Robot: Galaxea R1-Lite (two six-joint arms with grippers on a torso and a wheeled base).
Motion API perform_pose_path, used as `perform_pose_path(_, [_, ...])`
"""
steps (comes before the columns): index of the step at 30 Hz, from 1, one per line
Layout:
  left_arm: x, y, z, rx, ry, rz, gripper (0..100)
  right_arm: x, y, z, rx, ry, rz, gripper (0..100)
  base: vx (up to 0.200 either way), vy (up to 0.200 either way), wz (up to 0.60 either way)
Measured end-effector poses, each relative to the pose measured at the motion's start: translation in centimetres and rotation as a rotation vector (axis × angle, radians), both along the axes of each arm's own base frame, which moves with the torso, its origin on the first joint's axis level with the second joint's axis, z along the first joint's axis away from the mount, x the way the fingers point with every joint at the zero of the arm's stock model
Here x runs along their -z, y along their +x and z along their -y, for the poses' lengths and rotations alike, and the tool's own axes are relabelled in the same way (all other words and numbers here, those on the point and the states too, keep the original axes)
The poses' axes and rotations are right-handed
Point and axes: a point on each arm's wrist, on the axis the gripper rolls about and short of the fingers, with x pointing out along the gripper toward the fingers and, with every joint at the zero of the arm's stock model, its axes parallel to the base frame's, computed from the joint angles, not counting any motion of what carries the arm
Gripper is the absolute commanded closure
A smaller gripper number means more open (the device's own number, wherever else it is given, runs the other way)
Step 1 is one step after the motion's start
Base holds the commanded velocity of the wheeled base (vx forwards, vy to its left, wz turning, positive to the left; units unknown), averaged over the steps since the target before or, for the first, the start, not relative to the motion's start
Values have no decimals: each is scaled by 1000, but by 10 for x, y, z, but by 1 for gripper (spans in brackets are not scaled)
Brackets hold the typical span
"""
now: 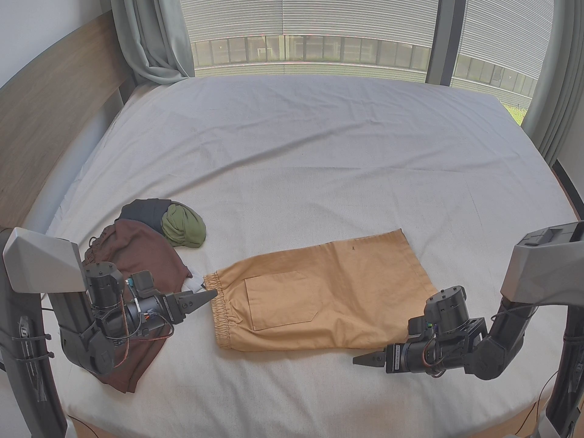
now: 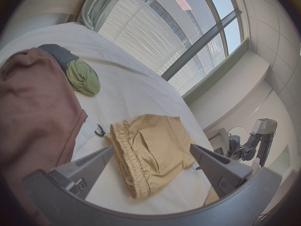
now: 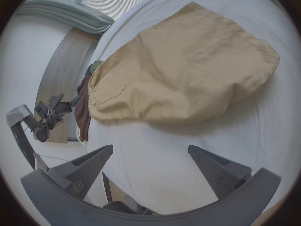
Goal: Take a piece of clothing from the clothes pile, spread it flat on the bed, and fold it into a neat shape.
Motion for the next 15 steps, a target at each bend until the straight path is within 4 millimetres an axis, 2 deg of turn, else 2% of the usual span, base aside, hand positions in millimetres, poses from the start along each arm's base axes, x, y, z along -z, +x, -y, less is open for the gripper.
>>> perform_pose_path(6, [8,-5,3,25,-8,-44,0,-20,-12,-10,-94,68,33,0,0,0,0])
perform_pose_path(10, [14,-6,5,31,-7,-70,0,-35,-10,-13,-102,116,112,0,0,0,0])
perform_pose_path(15, [25,-7,6,34,-4,-105,0,-49,-1,-1,-68,179,191,0,0,0,0])
